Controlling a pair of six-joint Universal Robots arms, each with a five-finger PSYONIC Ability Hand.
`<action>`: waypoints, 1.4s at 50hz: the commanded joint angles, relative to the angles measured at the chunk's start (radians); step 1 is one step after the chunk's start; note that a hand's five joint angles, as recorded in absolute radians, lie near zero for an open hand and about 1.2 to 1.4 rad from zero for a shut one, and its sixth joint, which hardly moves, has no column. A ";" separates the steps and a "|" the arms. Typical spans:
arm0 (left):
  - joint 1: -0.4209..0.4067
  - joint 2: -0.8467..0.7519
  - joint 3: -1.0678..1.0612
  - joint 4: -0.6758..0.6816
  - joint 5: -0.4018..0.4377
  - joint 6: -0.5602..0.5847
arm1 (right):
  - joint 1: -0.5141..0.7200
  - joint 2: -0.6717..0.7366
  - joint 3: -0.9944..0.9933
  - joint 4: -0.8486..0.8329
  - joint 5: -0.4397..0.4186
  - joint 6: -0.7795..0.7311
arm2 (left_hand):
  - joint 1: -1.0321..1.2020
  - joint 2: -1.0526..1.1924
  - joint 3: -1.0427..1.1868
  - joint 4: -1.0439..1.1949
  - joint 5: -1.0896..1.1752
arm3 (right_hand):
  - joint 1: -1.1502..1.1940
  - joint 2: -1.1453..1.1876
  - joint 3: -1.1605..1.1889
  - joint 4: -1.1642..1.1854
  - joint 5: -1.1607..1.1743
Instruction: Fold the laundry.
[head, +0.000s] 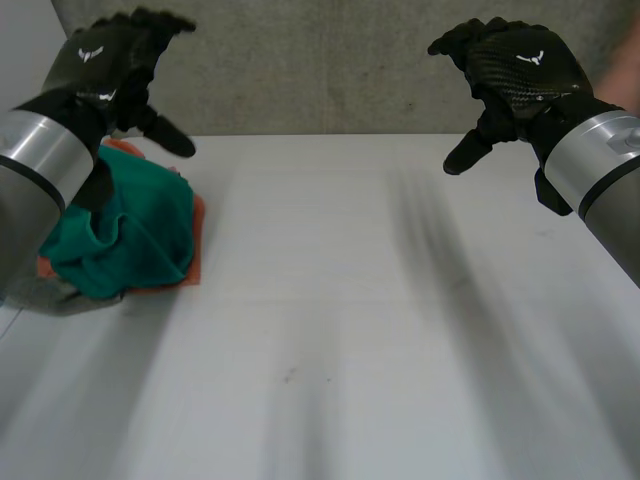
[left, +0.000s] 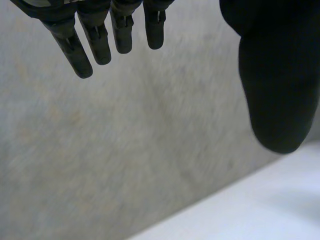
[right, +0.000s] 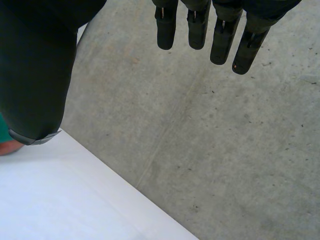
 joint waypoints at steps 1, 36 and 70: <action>0.106 -0.180 0.008 -0.010 -0.006 0.316 | 0.003 0.003 0.003 0.002 -0.006 -0.001 | -0.027 -0.028 -0.032 -0.025 -0.044 | -0.023 -0.050 -0.038 -0.057 -0.063; -0.077 -0.144 0.086 -0.002 -0.139 0.104 | -0.007 0.046 -0.004 0.001 0.001 -0.047 | 1.194 1.193 1.189 1.195 1.177 | -0.023 -0.050 -0.038 -0.057 -0.063; -0.156 -0.232 -0.035 -0.123 -0.133 0.168 | -0.001 0.161 -0.066 0.412 0.003 -0.513 | 0.038 0.037 0.033 0.039 0.020 | -0.023 -0.050 -0.038 -0.057 -0.063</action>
